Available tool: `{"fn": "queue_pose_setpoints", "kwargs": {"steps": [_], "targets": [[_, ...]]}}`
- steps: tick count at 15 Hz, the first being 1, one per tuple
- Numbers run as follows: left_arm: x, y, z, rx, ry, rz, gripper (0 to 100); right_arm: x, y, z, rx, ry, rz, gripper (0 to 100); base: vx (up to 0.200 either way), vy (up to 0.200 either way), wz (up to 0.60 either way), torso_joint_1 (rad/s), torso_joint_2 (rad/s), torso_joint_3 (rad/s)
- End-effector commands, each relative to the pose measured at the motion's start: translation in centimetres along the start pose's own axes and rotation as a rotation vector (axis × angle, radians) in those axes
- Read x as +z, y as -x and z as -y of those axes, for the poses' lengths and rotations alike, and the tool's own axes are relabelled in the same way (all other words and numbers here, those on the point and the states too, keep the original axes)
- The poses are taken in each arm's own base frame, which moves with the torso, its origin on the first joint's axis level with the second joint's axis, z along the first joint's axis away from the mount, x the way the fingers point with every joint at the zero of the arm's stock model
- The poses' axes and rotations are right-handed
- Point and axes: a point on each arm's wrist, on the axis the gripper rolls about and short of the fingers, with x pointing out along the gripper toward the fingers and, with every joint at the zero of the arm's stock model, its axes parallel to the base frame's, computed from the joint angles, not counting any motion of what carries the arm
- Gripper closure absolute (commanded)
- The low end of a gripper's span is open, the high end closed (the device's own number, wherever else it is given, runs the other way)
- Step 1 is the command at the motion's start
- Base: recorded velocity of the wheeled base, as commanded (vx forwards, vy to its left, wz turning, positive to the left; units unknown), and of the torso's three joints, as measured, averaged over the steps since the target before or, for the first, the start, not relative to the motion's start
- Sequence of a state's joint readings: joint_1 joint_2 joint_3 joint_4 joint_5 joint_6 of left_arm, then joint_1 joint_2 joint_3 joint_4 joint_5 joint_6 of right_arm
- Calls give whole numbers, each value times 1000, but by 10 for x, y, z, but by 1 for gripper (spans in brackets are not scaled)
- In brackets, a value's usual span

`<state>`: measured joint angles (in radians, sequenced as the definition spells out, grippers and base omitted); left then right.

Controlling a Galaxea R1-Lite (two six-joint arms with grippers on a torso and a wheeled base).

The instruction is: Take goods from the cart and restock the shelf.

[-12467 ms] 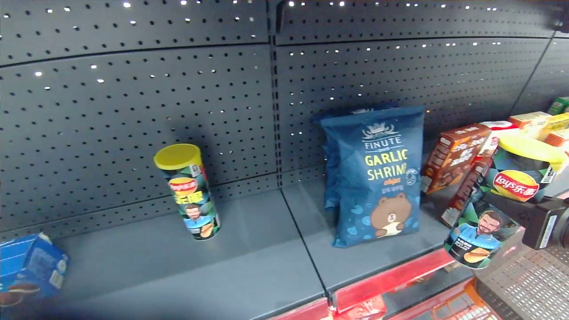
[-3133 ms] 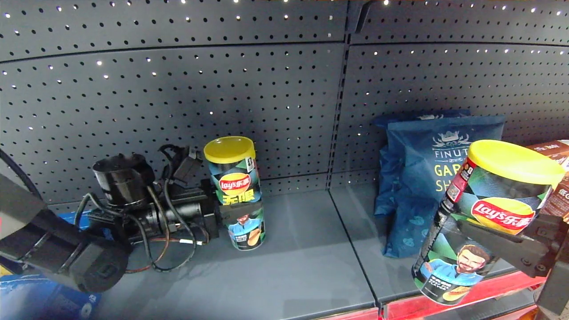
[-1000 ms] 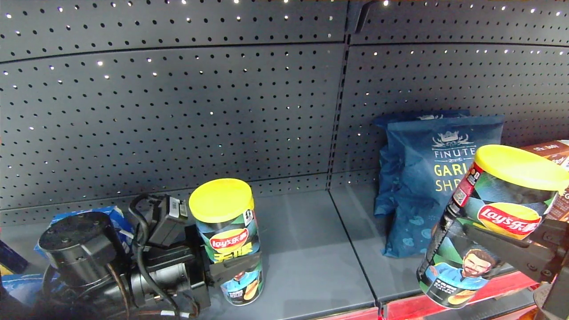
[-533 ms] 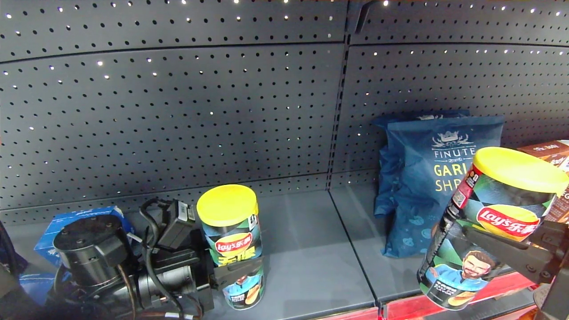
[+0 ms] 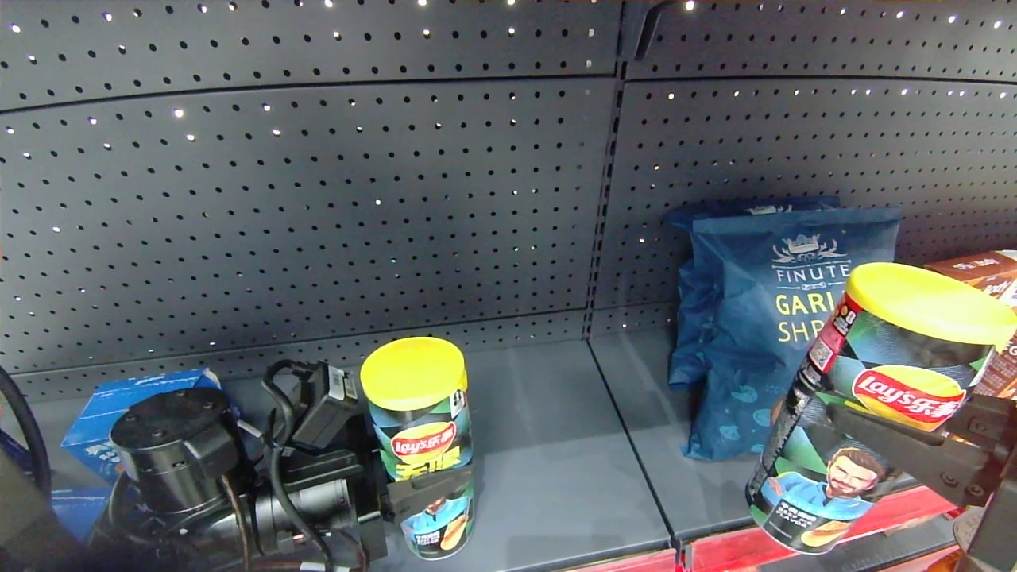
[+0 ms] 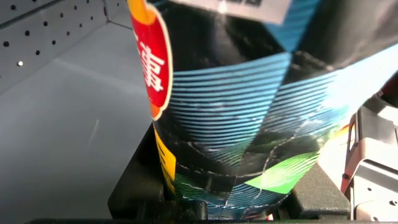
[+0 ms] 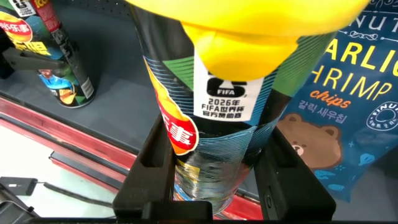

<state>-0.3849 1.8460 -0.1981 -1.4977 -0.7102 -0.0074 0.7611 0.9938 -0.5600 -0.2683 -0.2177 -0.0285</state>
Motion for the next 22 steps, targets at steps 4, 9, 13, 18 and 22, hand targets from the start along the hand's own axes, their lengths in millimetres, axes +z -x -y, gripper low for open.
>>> {"fn": "queue_pose_setpoints", "kwargs": {"steps": [4,9,13,18,22], "targets": [[-2,0,2,-6,3,-10,0,0,0,0,-3,0,-2,100,0,0,0,0,0,0],[-1,1,3,-11,-1,-6,0,0,0,0,-3,0,-2,100,0,0,0,0,0,0],[-1,13,14,-9,4,-11,0,0,1,1,-3,-1,3,100,0,0,0,0,0,0],[4,28,24,4,-7,7,0,-1,2,1,-3,0,1,100,0,0,0,0,0,0],[7,43,22,71,-18,24,0,-1,7,2,-5,-4,16,100,0,0,0,0,0,0]]}}
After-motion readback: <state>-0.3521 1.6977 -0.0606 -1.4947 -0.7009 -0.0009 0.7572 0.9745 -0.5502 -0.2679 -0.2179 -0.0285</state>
